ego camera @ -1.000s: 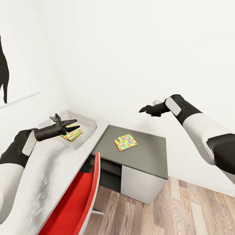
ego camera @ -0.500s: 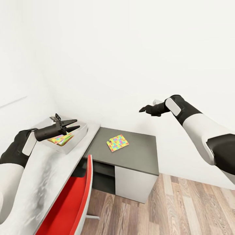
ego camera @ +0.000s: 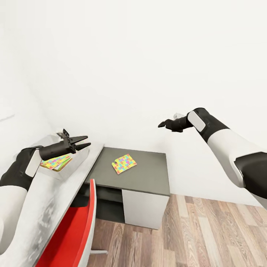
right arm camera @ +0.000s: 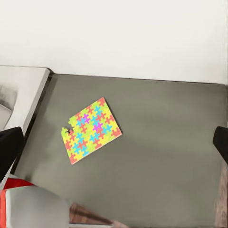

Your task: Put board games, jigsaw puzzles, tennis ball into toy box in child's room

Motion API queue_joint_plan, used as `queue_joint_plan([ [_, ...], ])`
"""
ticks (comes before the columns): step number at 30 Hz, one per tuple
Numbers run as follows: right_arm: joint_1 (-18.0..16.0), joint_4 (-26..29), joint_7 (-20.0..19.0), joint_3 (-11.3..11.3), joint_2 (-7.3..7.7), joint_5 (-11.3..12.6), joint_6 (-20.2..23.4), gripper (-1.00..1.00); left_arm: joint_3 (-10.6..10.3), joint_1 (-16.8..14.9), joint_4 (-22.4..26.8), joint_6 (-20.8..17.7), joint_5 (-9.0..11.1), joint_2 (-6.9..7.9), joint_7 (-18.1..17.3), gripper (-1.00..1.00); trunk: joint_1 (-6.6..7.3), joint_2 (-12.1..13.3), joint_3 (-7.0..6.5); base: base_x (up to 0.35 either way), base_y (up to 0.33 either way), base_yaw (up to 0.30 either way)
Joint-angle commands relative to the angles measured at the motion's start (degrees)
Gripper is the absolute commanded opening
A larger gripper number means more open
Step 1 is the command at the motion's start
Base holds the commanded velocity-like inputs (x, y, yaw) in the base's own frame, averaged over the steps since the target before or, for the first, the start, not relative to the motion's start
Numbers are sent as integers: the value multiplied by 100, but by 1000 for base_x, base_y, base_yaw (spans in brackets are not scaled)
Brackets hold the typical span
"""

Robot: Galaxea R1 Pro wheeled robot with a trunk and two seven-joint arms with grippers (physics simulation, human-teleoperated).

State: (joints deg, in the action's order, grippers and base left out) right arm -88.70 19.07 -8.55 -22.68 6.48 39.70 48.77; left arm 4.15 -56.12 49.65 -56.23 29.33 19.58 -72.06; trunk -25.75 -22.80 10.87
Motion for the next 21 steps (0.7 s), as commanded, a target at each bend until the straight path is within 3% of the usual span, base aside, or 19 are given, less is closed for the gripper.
queue_joint_plan([
  [1, -7, 1, -59, -23, 3, -62, 10, 100, -1, -4, 0, -36, 15, 2, -8, 100, -3, -12, 4, -59, 20, -204],
  [21, 5, 6, -52, -25, 3, -85, 1, 100, 3, 32, 0, -12, 12, 2, 1, 100, -3, -12, -148, -9, 3, -204],
])
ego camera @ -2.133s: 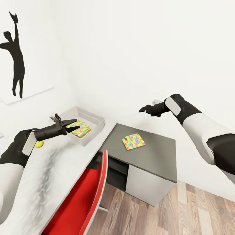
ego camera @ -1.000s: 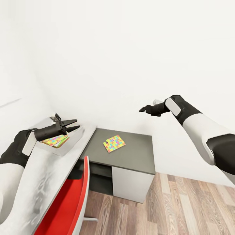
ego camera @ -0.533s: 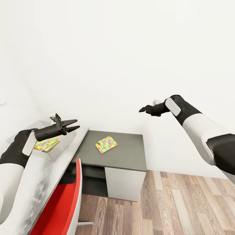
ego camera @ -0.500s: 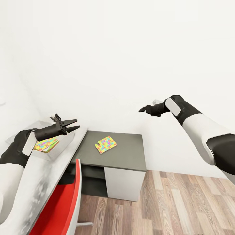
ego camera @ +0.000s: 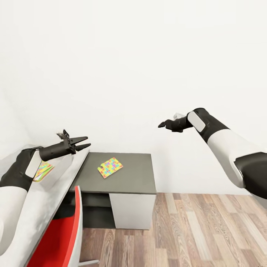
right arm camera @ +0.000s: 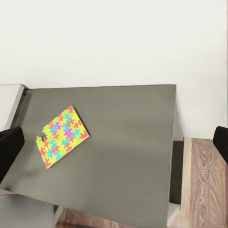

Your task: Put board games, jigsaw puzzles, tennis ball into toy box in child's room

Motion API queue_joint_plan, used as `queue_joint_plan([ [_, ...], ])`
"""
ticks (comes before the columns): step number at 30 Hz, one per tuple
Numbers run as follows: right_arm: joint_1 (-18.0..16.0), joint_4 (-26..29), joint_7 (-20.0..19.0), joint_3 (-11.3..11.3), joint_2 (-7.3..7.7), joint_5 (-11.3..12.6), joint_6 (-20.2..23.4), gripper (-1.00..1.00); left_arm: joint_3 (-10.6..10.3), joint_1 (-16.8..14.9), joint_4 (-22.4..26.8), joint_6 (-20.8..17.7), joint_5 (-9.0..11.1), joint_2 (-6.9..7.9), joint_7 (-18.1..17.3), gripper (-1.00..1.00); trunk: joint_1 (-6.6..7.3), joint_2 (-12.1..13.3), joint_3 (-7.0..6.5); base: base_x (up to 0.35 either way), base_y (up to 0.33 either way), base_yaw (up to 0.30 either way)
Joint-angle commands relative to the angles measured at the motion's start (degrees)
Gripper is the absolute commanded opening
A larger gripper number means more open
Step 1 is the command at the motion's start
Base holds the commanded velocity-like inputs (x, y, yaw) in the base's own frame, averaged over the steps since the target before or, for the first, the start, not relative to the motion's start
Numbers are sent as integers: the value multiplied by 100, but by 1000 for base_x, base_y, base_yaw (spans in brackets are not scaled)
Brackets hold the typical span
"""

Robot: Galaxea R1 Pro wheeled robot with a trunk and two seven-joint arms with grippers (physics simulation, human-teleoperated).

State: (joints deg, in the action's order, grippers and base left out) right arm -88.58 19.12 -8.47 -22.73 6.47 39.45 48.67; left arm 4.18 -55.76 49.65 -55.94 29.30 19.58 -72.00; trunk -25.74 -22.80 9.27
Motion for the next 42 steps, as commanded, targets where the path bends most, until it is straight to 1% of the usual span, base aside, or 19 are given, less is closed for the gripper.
queue_joint_plan([
  [1, -4, 2, -57, -21, 3, -59, 11, 100, 0, 1, 1, -41, 15, 2, -5, 100, -4, -12, 5, 0, 0, -204],
  [8, 72, 10, -43, -29, 0, -58, -25, 100, 4, 30, 1, -39, 15, 2, 5, 100, -4, -12, -35, 0, 0, -148],
  [16, 90, 12, -31, -30, -4, -52, -203, 100, 10, 41, 1, -32, 15, 9, 10, 100, -4, -12, -42, -8, 0, -23],
  [24, 95, 7, -24, -31, -13, -53, -248, 100, 12, 68, 1, -32, 15, 10, 15, 100, -4, -12, -43, -132, 0, -3],
  [28, 107, 5, -23, -30, -16, -59, -252, 100, 7, 78, -8, 105, 16, 11, 13, 100, -4, -12, -47, -47, 0, -36],
  [32, 128, 4, -22, -30, -38, -65, -256, 100, 5, 85, -19, 235, 27, 11, 11, 100, -4, -12, -65, -13, 0, -159],
  [42, 139, 2, -15, -30, -56, -68, -266, 100, 2, 96, -24, 288, 32, 2, 10, 100, -4, -12, -125, -2, 0, -210],
])
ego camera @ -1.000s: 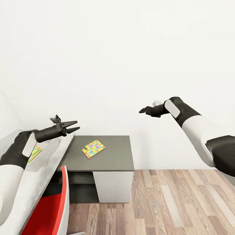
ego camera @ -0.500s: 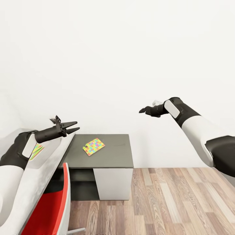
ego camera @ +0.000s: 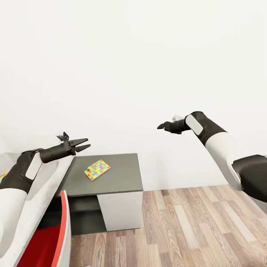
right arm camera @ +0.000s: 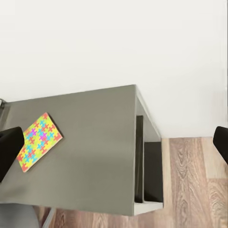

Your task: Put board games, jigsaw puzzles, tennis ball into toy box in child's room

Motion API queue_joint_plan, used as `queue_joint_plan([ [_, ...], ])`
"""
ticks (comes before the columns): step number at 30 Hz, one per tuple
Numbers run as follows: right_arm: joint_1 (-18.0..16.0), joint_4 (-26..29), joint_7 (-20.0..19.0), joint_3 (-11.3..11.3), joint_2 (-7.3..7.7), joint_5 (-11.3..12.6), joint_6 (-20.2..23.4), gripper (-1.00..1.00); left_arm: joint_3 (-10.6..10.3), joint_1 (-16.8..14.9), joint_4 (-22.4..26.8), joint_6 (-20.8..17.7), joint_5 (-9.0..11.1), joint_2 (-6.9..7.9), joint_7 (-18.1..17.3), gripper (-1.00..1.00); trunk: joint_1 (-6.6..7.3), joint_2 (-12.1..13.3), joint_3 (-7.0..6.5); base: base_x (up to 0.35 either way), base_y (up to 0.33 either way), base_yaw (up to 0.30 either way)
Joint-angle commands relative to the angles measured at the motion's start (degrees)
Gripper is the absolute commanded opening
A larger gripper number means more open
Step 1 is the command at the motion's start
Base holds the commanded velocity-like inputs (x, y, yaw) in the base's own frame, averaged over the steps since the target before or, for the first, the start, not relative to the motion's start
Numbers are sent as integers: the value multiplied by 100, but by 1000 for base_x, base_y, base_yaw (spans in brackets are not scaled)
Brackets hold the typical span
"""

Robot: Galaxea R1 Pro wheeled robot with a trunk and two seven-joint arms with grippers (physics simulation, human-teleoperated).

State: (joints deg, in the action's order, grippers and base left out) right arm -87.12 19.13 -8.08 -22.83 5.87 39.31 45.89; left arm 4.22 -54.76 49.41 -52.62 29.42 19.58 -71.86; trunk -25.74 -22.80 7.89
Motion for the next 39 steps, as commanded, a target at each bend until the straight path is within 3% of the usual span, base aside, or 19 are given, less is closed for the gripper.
queue_joint_plan([
  [1, -5, 0, -54, -20, 3, -55, 4, 100, -3, -2, 0, -42, 19, 2, -4, 100, -4, -12, 6, 0, 0, -206],
  [6, 41, -16, -54, -25, -8, -44, -142, 100, -7, 51, 1, -33, 3, 2, 5, 100, -4, -12, -25, 0, 0, -191],
  [9, 292, -15, -54, -27, -54, -53, -209, 100, -8, 72, 0, -31, -64, 2, 15, 100, -4, -12, -41, 0, 0, -171],
  [15, 758, 29, -47, -29, -107, -61, -275, 100, -9, 86, -1, -29, -432, -4, 95, 100, -4, -12, -52, 0, 0, -60],
  [23, 1230, 36, -42, -34, -134, -62, -672, 100, -14, 105, -1, -21, -725, -15, 264, 100, -4, -12, -53, 0, 0, -8],
  [29, 1718, 36, -29, -34, -138, -59, -1011, 100, -21, 111, -1, -20, -934, -46, 876, 100, -4, -12, -53, 0, 0, 0],
  [39, 2649, -10, 9, -31, -213, -50, -1818, 100, -32, 110, -1, -17, -998, -191, 2057, 100, -4, -12, -54, 0, 0, 0],
])
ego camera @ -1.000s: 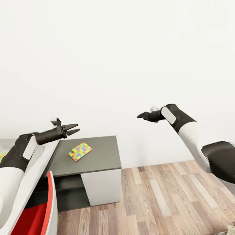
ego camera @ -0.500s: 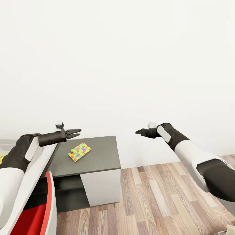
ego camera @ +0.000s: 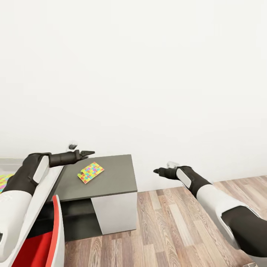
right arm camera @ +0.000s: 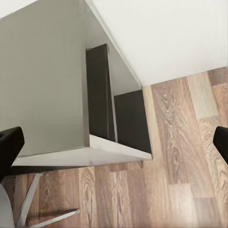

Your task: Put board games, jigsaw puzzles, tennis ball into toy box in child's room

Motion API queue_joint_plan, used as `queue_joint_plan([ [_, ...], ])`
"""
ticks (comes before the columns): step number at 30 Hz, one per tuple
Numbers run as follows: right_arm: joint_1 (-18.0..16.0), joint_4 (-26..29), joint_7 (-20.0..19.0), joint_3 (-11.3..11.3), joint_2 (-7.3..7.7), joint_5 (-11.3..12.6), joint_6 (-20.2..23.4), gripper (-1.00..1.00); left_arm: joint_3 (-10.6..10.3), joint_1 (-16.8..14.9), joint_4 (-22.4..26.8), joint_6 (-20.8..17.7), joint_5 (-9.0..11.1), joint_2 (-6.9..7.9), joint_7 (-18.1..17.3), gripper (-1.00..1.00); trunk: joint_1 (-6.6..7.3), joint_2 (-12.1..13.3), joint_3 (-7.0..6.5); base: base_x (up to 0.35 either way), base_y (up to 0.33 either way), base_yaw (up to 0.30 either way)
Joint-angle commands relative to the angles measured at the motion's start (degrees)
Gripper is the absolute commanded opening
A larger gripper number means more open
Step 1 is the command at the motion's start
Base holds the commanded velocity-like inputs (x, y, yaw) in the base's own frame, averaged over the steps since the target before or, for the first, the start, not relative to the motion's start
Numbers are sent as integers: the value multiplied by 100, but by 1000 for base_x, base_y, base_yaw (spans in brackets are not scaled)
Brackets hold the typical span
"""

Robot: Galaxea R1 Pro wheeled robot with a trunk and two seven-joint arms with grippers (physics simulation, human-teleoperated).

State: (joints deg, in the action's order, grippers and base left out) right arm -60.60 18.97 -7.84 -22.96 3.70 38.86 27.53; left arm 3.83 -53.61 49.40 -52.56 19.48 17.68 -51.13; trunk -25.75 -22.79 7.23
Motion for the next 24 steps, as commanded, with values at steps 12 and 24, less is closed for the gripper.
queue_joint_plan([
  [12, 594, 1, 1123, -20, -372, -10, -796, 100, 5, -8, -1, -18, -19, -182, 762, 100, -4, -13, 12, 0, 0, 0],
  [24, 909, -1, 1881, -12, -519, 3, -1269, 100, 5, -8, -1, 103, -20, -507, 2062, 100, -4, -13, 12, 0, 0, 0],
])
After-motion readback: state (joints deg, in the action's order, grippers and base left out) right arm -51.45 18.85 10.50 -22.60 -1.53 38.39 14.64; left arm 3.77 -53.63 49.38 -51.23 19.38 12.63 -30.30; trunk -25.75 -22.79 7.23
